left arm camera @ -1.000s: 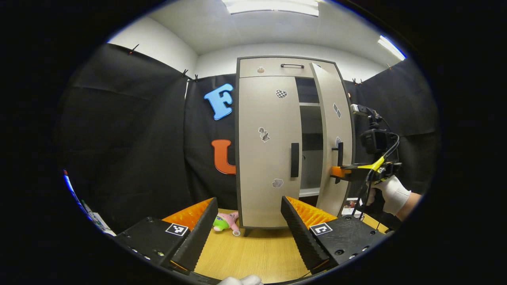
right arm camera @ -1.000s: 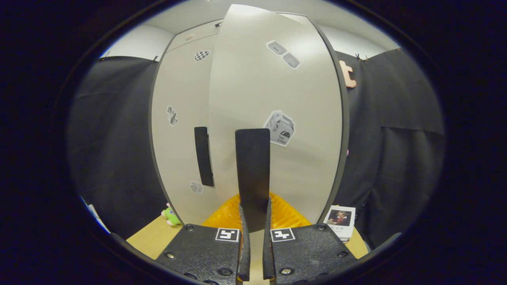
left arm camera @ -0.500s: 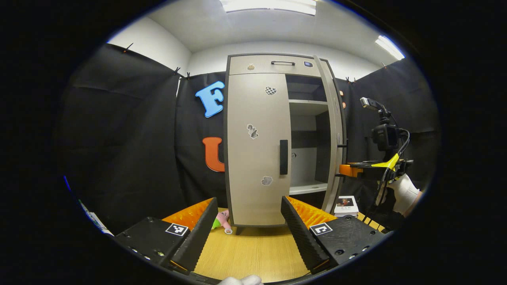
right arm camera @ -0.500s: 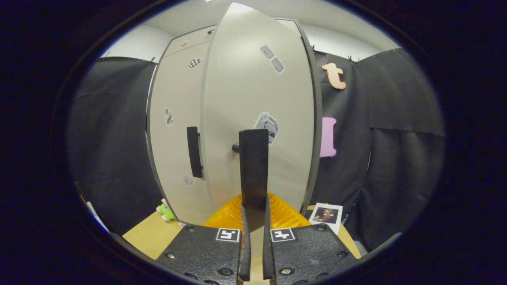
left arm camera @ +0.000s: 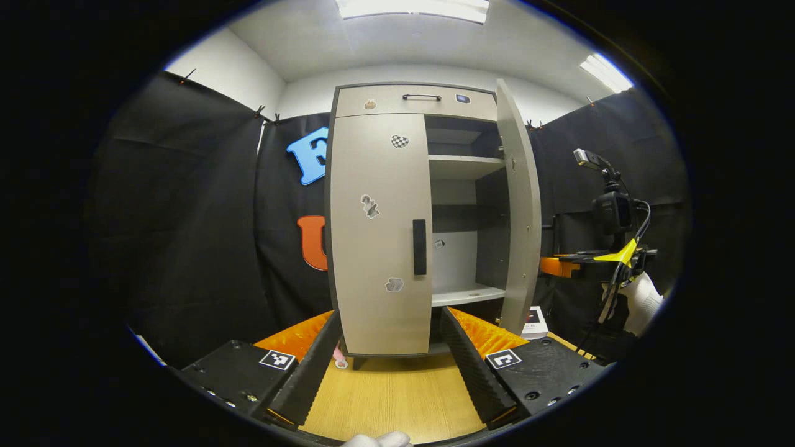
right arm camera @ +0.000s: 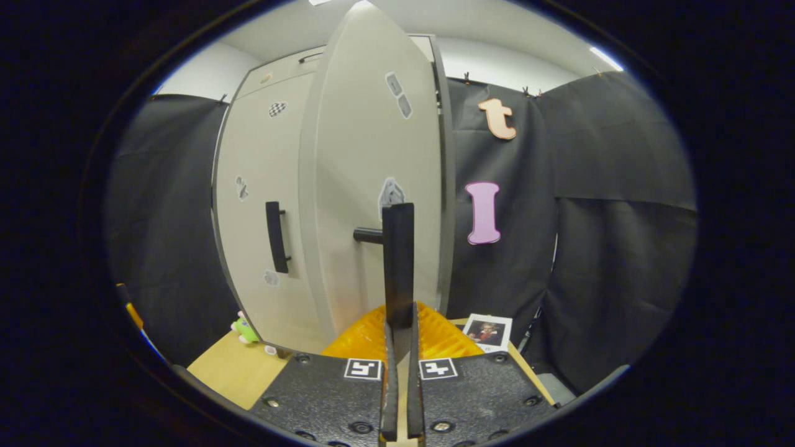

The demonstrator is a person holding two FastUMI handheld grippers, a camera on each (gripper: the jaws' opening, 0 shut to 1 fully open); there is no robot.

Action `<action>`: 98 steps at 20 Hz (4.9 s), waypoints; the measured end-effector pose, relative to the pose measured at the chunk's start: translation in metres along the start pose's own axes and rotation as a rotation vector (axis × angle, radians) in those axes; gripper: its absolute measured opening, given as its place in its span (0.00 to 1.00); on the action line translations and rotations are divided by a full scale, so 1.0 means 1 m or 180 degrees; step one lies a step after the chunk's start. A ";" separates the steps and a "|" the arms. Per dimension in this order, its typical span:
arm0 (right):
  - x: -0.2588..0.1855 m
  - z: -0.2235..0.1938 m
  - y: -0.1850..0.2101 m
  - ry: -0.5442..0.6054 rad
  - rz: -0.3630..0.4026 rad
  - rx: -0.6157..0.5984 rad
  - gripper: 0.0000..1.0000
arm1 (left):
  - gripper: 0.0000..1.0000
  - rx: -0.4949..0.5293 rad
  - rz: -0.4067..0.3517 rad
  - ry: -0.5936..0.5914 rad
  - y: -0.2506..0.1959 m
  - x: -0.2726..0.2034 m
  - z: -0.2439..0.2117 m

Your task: Open the right door of the double-door shoe cabinet with the right hand, and open the left door with the left hand.

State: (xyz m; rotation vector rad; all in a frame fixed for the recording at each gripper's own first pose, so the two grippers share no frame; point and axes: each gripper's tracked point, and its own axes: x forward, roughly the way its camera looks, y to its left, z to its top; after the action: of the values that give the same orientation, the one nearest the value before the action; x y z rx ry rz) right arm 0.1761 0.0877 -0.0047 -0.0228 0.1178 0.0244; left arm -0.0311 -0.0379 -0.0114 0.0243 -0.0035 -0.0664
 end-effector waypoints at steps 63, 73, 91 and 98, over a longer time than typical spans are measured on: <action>-0.039 -0.010 0.021 -0.0149 -0.0069 -0.0088 0.96 | 0.95 -0.0029 -0.0102 -0.0137 -0.021 0.180 0.018; -0.048 -0.011 -0.024 -0.0121 -0.0494 -0.0010 0.96 | 0.95 0.0003 -0.0070 -0.0204 -0.035 0.284 0.019; -0.058 -0.017 -0.032 -0.0121 -0.0452 0.0060 0.96 | 0.17 -0.0206 0.0014 0.0057 -0.038 0.320 -0.002; -0.074 -0.015 -0.025 -0.0195 -0.0340 0.0041 0.96 | 0.05 -0.0244 -0.0056 0.0066 -0.040 0.305 0.001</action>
State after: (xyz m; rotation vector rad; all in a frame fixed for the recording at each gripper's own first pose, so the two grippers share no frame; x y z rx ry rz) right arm 0.1016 0.0605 -0.0100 -0.0154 0.0554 -0.0824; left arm 0.2709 -0.0977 -0.0106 -0.0515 0.0200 -0.0839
